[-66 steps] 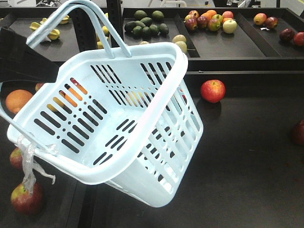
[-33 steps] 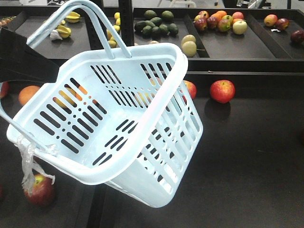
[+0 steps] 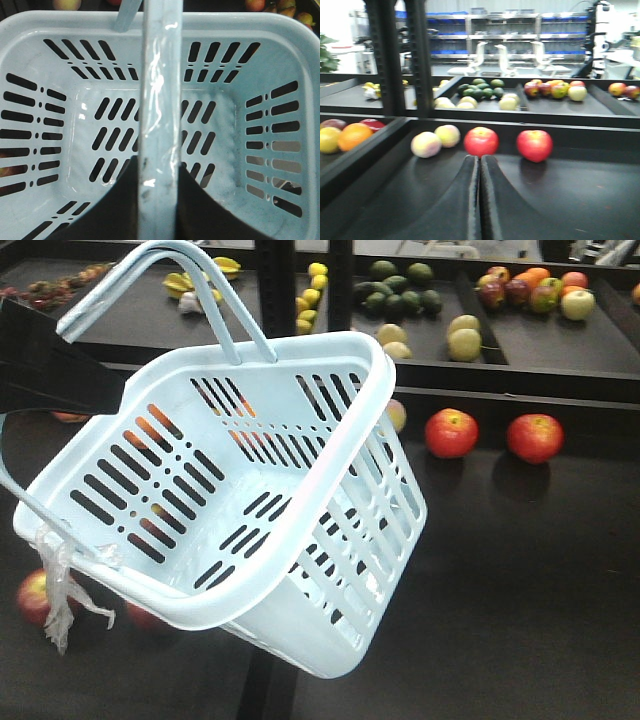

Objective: Pick three apples into basket with both arms
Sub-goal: 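Hold the basket up with the left gripper while the base turns away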

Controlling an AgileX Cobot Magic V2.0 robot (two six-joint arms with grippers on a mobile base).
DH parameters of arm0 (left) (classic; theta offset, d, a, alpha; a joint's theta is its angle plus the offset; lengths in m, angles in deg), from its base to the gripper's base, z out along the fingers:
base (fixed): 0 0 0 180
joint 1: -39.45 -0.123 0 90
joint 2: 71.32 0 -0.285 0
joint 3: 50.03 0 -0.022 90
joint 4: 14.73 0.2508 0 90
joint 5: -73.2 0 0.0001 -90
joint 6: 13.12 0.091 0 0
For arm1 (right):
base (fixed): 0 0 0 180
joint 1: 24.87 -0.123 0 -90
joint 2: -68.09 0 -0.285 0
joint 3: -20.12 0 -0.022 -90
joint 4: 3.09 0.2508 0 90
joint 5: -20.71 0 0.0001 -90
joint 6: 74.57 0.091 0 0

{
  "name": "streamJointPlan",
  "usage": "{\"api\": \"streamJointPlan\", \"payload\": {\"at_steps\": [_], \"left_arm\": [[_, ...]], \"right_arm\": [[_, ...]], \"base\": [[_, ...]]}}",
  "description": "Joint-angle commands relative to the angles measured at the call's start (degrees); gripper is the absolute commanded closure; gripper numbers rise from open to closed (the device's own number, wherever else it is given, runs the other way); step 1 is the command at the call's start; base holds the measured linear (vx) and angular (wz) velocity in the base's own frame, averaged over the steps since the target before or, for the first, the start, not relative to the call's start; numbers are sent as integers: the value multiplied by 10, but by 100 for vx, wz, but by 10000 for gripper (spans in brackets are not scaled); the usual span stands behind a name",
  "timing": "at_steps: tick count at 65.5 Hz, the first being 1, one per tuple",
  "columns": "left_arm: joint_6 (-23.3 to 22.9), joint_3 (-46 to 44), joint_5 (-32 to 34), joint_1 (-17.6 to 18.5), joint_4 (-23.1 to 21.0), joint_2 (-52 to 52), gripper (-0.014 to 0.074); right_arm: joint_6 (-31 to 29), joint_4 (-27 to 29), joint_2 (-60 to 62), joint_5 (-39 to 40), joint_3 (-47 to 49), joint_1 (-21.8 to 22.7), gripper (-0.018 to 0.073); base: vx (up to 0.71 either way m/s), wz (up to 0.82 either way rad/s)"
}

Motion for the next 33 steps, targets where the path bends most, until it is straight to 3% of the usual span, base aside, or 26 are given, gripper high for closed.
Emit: {"api": "streamJointPlan", "payload": {"at_steps": [1, 33], "left_arm": [[-5, -16, 26, 2, -27, -14, 604], [-5, -16, 26, 2, -27, -14, 604]], "right_arm": [[-5, -4, 6, 43, -9, 4, 564], [-5, -4, 6, 43, -9, 4, 564]], "base": [[-6, 36], [-6, 44]]}}
